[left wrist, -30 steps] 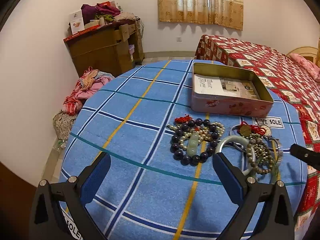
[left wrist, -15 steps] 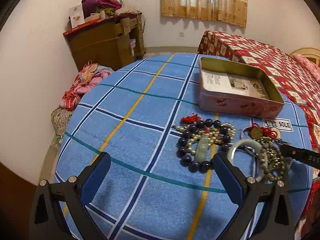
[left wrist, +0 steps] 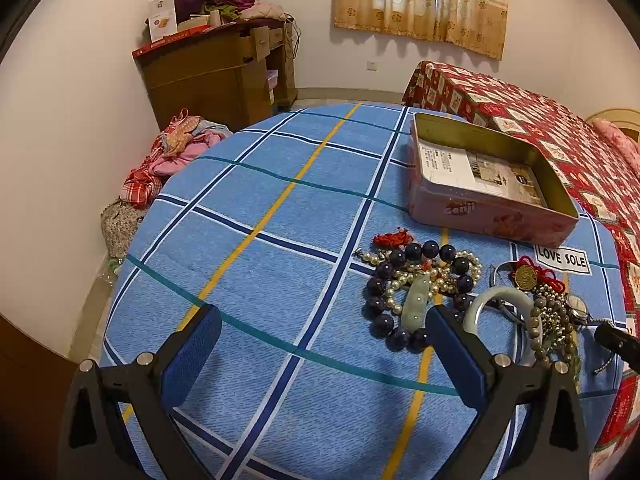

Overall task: Organize jewelry
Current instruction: 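Reach the right gripper to the silver wristwatch and close on its band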

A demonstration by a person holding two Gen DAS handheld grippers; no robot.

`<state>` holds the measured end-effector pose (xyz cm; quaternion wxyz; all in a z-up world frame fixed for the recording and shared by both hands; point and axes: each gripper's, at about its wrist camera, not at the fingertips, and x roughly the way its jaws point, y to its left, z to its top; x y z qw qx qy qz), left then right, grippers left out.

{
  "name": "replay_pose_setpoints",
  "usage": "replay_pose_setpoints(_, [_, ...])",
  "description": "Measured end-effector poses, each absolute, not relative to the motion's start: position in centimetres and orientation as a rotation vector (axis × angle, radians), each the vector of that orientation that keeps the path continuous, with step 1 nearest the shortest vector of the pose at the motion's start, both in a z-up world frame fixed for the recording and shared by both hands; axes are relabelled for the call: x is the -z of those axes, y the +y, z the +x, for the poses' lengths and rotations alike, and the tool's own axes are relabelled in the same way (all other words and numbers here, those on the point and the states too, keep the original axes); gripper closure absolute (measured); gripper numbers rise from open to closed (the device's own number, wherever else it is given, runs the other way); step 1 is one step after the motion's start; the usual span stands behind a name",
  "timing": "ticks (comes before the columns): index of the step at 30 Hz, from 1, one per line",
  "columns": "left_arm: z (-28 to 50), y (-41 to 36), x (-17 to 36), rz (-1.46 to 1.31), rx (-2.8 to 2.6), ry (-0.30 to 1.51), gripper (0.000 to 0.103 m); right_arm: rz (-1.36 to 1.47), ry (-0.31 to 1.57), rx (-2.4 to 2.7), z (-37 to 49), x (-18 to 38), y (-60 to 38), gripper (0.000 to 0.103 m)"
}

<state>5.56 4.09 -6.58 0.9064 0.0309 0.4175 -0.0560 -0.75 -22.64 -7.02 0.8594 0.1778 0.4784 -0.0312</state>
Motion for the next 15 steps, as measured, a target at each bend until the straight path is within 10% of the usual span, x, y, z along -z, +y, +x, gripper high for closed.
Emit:
replay_pose_setpoints(3, [5.5,3.9,6.5,0.071,0.118,0.859,0.001,0.36,1.018,0.03,-0.2,7.0,-22.3,0.074])
replay_pose_setpoints(6, [5.4,3.8,6.4,0.087,0.111,0.852,0.001,0.357,1.004,-0.012,0.1,6.5,-22.1,0.033])
replay_pose_setpoints(10, [5.5,3.9,6.4,0.085,0.105,0.853,0.001,0.286,0.96,-0.017,0.6,5.4,-22.1,0.035])
replay_pose_setpoints(15, [5.7,3.6,6.5,0.085,0.111,0.857,0.001,0.264,0.965,-0.017,2.1,6.0,-22.9,0.063])
